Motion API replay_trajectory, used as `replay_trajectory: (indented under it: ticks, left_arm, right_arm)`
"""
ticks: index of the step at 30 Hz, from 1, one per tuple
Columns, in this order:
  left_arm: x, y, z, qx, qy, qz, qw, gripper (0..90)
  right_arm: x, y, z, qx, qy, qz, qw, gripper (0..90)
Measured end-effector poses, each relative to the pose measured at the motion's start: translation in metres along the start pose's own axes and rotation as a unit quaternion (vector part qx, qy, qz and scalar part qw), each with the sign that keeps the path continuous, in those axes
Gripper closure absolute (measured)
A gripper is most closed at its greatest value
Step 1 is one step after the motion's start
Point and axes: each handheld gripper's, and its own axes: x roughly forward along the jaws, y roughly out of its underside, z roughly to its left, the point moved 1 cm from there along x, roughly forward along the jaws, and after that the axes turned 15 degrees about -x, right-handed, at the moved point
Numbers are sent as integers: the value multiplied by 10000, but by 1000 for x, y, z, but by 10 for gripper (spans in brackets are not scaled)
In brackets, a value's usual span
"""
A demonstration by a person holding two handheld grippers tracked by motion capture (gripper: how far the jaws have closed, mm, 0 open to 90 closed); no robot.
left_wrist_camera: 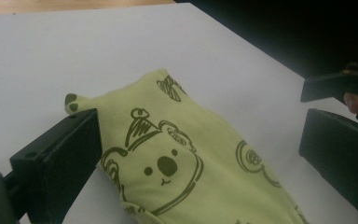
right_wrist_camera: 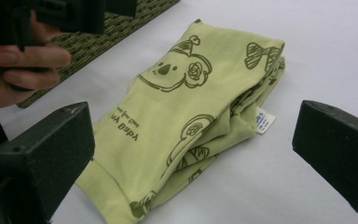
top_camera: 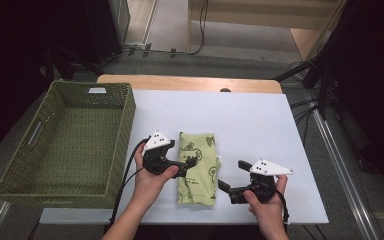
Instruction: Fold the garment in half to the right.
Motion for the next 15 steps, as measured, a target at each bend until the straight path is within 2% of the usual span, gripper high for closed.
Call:
replay_trajectory:
  ticks: [8, 15]
  left_arm:
    - [-12, 13, -5, 2, 11, -104, 9999, 0]
    - [-19, 27, -12, 112, -55, -64, 9999, 0]
  right_arm:
    - [4, -10, -10, -24, 6, -44, 10000, 0]
    - [8, -17, -20, 1, 5, -58, 10000, 0]
